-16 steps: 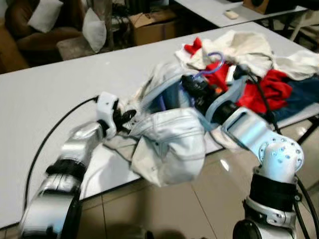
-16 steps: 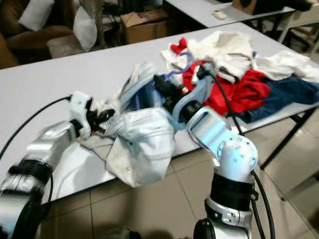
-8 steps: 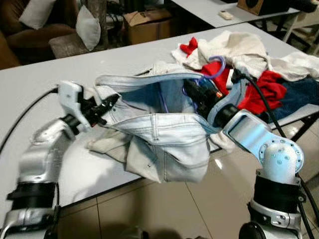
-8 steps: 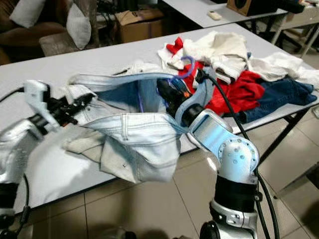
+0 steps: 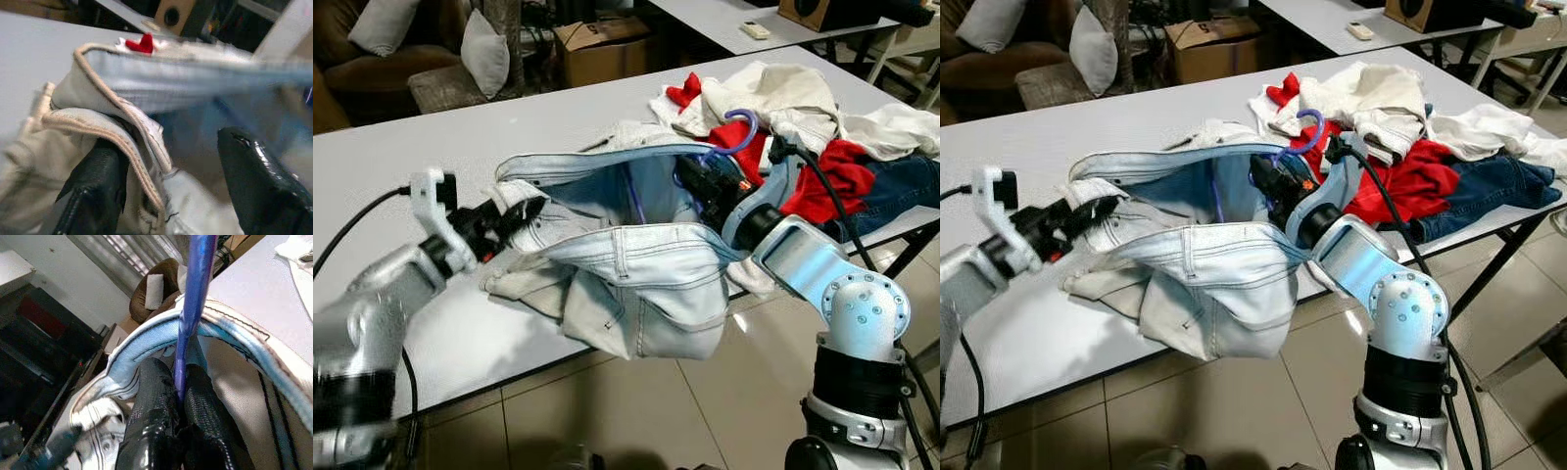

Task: Hang hanger

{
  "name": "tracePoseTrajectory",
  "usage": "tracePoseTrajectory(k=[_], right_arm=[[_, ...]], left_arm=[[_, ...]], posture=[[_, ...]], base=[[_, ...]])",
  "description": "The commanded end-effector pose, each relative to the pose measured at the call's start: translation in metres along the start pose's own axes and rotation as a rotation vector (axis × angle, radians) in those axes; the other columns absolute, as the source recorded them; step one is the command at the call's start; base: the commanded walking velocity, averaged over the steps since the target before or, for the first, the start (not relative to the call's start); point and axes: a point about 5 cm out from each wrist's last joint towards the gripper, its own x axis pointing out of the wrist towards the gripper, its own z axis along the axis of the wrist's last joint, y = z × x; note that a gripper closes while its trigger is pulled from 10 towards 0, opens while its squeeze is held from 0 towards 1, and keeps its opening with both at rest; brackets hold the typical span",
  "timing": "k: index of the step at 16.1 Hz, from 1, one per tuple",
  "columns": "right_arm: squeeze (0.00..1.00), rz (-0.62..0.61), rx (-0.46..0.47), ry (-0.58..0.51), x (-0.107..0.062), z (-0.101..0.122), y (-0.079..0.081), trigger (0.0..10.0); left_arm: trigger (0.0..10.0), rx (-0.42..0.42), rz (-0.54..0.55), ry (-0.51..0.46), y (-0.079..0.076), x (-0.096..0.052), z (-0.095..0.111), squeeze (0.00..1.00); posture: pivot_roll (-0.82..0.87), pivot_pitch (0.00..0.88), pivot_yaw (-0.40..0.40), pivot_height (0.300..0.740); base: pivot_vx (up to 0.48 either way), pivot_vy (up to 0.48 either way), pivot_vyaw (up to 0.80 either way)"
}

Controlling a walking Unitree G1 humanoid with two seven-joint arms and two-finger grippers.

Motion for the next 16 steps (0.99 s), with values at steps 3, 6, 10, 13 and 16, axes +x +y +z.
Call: tracePoseTrajectory(k=[3,6,10,13,16], right_arm=[[0.00,0.015,-0.028,-0.013,0.001,0.004,0.005,10.0],[0.00,-0.052,-0.079,0.021,0.002,0.004,0.001,10.0],[0.00,-0.047,-0.040,-0.007,0.004,0.007,0.000,10.0],[0.00,-0.017,-0.117,-0.015,0.003,0.009,0.006,10.0],[0.00,0.067,-0.206,0.016,-0.004,0.007,0.018,10.0]], left_arm=[[10.0,0.226,0.242,0.055,0.024,-0.003,0.012,1.00],[10.0,0.582,0.354,0.014,0.026,-0.003,0.038,1.00],[10.0,0.737,0.245,-0.045,0.007,0.004,0.052,0.00],[10.0,0.546,0.306,-0.149,0.014,-0.003,0.061,0.00],[10.0,0.429,0.397,-0.118,0.019,-0.027,0.041,0.00]], posture=[[-0.03,0.032,0.034,0.740],[-0.03,0.031,0.036,0.740],[-0.03,0.033,0.036,0.740],[-0.03,0.037,0.039,0.740],[-0.02,0.048,0.037,0.740]], base=[[0.000,0.000,0.00],[0.000,0.000,0.00],[0.000,0.000,0.00],[0.000,0.000,0.00],[0.000,0.000,0.44]])
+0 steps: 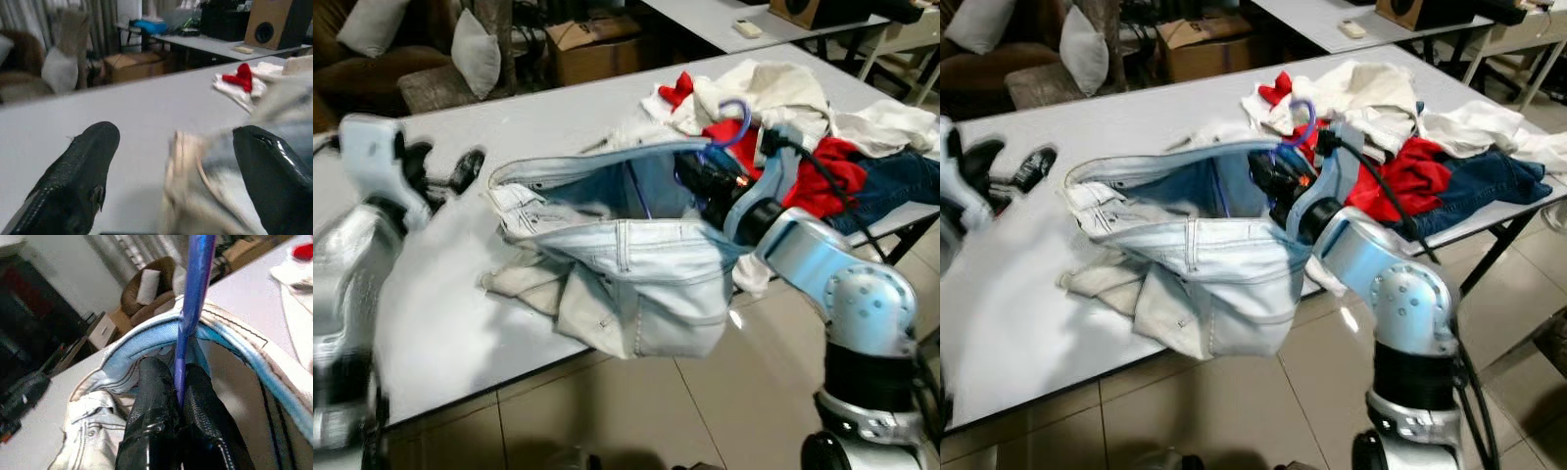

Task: Hang hanger

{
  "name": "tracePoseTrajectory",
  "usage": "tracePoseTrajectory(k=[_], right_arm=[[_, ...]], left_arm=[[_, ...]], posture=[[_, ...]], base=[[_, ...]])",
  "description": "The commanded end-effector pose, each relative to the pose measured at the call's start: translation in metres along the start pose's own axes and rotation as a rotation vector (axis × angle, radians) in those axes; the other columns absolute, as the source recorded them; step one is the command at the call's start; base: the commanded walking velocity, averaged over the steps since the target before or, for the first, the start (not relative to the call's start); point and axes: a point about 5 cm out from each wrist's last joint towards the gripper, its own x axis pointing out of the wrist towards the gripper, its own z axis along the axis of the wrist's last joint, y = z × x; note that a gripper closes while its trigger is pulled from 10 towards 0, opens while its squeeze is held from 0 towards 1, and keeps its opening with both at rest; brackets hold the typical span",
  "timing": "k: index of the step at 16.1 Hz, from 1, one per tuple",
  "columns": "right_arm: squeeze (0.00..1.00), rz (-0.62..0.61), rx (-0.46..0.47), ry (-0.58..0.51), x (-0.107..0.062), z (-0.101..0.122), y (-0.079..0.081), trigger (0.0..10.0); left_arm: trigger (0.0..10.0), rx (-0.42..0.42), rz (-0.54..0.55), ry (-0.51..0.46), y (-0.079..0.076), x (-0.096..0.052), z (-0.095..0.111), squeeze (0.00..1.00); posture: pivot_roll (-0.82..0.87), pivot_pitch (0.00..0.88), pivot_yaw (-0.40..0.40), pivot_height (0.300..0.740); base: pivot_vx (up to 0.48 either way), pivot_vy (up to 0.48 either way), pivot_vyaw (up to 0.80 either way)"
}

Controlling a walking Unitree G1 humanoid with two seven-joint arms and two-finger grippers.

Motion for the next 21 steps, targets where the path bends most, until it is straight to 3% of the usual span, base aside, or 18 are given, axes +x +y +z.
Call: tracePoseTrajectory(k=[1,3,4,9,12,16,18,21], right_arm=[[0.00,0.063,-0.026,0.021,-0.004,-0.003,0.010,10.0],[0.00,0.097,-0.034,0.069,-0.013,-0.011,0.010,10.0],[0.00,0.116,-0.035,0.093,-0.017,-0.016,0.010,10.0],[0.00,0.160,-0.011,0.140,-0.031,-0.029,0.011,10.0],[0.00,0.162,-0.035,0.133,-0.034,-0.025,0.012,10.0],[0.00,0.190,-0.094,0.107,-0.040,-0.006,0.014,10.0],[0.00,0.177,-0.124,0.134,-0.043,-0.003,0.009,10.0],[0.00,0.178,-0.153,0.154,-0.046,0.002,0.007,10.0]], left_arm=[[10.0,-0.013,0.010,0.009,-0.001,-0.014,-0.004,0.00],[10.0,0.040,0.049,0.094,-0.005,-0.042,-0.025,0.00],[10.0,0.069,0.049,0.114,-0.009,-0.048,-0.027,0.00],[10.0,0.150,-0.101,0.156,-0.038,-0.058,-0.022,0.00],[10.0,0.186,-0.122,0.192,-0.036,-0.061,-0.022,0.00],[10.0,0.151,-0.153,0.238,-0.040,-0.070,-0.036,0.00],[10.0,0.146,-0.205,0.232,-0.053,-0.072,-0.040,0.00],[10.0,0.117,-0.198,0.222,-0.061,-0.072,-0.042,0.00]], posture=[[-0.02,0.055,0.030,0.740],[-0.01,0.062,0.013,0.740],[-0.01,0.067,0.001,0.740],[0.00,0.085,0.002,0.740],[0.00,0.090,0.014,0.740],[-0.01,0.092,0.006,0.740],[-0.01,0.091,-0.014,0.740],[-0.02,0.088,-0.035,0.740]], base=[[0.000,0.000,0.80],[0.000,0.000,0.80],[0.000,0.000,0.80],[0.000,0.000,0.80],[0.000,0.000,0.80],[0.000,0.000,0.80],[0.000,0.000,0.80],[0.000,0.000,0.80]])
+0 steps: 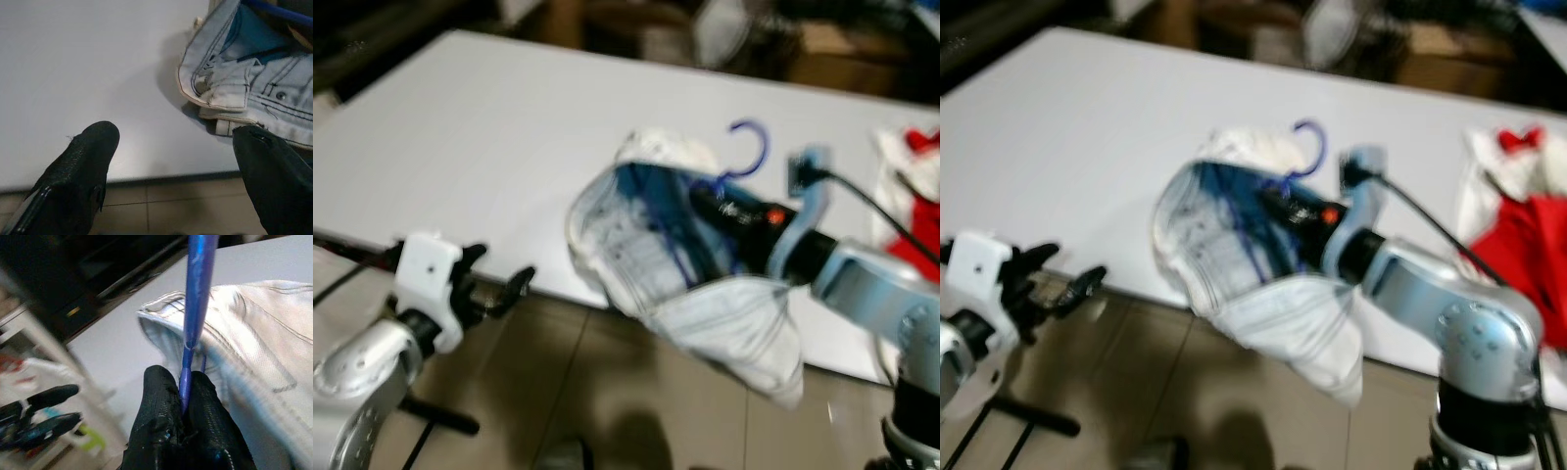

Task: Hang hanger

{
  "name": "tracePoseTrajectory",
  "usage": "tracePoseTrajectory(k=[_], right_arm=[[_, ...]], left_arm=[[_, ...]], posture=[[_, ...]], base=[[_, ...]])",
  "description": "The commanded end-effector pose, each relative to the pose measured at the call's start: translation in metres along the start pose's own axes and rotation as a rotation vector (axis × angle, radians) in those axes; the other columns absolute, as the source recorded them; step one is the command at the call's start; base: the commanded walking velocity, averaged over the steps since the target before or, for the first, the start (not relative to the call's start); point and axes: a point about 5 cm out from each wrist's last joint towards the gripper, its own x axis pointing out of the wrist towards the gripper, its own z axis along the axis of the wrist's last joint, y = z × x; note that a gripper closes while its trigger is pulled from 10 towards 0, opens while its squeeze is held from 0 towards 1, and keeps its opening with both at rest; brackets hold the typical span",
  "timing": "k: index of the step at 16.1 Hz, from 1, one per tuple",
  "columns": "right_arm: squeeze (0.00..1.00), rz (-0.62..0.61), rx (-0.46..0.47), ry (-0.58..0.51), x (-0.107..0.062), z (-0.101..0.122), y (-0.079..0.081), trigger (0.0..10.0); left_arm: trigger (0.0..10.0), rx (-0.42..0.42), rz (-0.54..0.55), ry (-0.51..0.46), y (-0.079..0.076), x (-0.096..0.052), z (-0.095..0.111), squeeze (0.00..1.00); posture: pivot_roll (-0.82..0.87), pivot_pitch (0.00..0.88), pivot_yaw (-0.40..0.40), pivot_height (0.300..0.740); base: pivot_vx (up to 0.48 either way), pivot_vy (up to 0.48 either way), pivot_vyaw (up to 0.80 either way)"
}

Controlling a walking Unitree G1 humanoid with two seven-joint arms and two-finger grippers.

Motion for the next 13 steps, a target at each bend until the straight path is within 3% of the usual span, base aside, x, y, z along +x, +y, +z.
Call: tracePoseTrajectory(k=[1,13], right_arm=[[0.00,0.052,-0.026,0.003,-0.0036,0.0042,0.0070,10.0],[0.00,0.075,-0.031,0.000,-0.0087,0.0065,0.0098,10.0]], left_arm=[[10.0,-0.001,-0.007,-0.015,-0.0062,0.0004,0.0024,0.00],[10.0,0.003,-0.042,-0.026,-0.0136,0.0057,0.0061,0.00]], posture=[[-0.03,0.085,-0.040,0.740],[-0.03,0.063,-0.033,0.740]], base=[[0.000,0.000,0.80],[0.000,0.000,0.80]])
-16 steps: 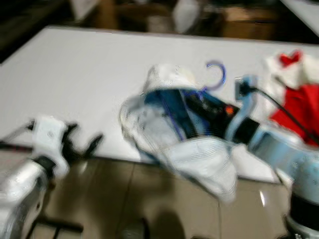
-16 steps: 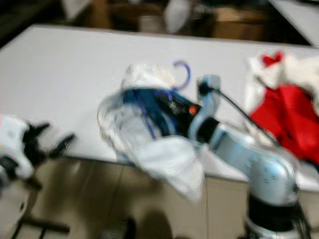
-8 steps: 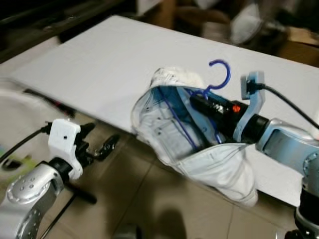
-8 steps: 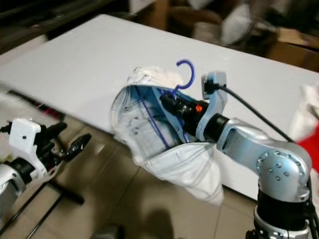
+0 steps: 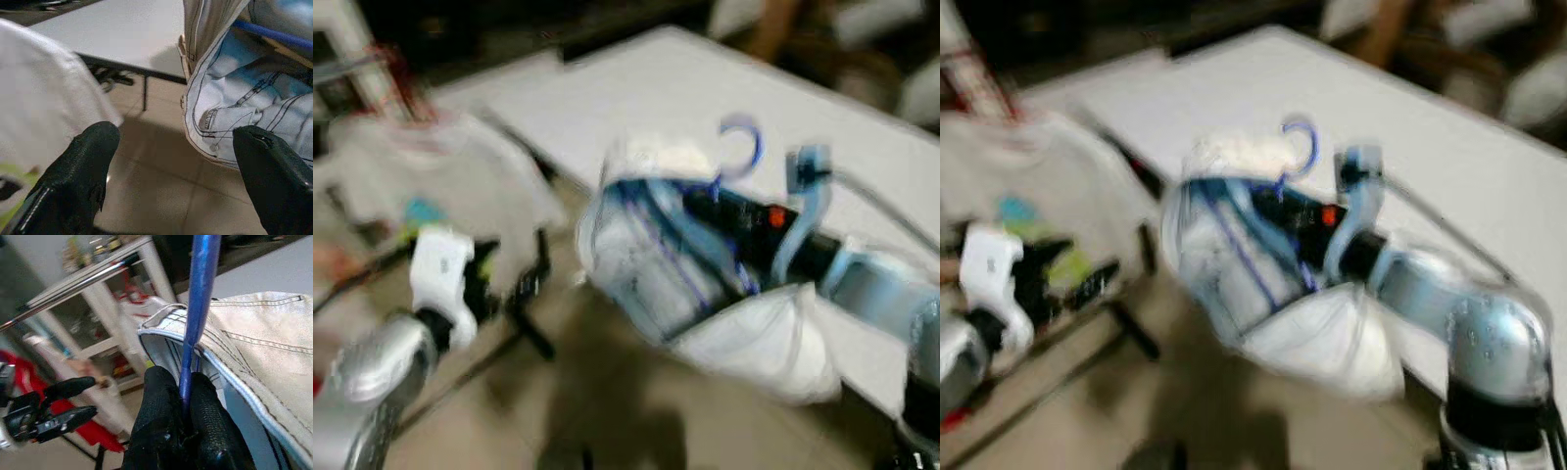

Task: Hang hanger

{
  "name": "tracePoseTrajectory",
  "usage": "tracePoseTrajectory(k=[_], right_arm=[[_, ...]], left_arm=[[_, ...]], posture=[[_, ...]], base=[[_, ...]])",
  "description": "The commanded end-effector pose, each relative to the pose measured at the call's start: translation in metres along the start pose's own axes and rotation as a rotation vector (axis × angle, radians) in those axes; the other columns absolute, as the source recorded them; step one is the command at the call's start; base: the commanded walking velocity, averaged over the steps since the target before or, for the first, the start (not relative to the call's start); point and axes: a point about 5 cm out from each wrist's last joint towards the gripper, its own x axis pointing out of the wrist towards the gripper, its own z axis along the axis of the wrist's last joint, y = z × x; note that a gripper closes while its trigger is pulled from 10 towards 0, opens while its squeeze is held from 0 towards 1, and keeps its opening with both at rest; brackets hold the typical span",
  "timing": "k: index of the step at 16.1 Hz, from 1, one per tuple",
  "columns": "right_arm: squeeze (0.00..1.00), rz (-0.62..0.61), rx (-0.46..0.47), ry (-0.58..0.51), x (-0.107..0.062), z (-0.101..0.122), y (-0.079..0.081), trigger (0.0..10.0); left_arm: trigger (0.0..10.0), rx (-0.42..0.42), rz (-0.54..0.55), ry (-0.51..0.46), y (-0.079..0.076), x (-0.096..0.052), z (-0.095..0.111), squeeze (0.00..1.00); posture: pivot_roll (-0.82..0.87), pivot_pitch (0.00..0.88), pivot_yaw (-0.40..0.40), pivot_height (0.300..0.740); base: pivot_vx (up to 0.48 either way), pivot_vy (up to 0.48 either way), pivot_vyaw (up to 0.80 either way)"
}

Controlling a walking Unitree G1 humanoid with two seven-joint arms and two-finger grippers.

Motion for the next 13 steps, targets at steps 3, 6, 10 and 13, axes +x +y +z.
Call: tracePoseTrajectory(k=[3,6,10,13], right_arm=[[0.00,0.010,-0.012,-0.006,-0.007,0.001,0.002,10.0],[0.00,-0.003,-0.008,-0.007,-0.009,-0.001,0.001,10.0],[0.00,-0.041,-0.014,-0.008,-0.010,-0.006,-0.004,10.0],[0.00,-0.136,-0.013,0.010,-0.008,-0.026,-0.018,10.0]], left_arm=[[10.0,0.016,-0.027,0.007,-0.004,0.001,-0.001,0.00],[10.0,0.027,-0.033,0.002,-0.003,0.002,0.002,0.00],[10.0,0.034,-0.028,-0.020,-0.002,0.005,0.005,0.00],[10.0,0.045,-0.018,-0.014,-0.003,0.008,0.004,0.00]], posture=[[-0.02,0.051,-0.035,0.740],[-0.02,0.040,-0.028,0.740],[-0.02,0.037,-0.028,0.740],[-0.02,0.041,-0.024,0.740]], base=[[0.000,0.000,0.80],[0.000,0.000,0.80],[0.000,0.000,0.80],[0.000,0.000,0.80]])
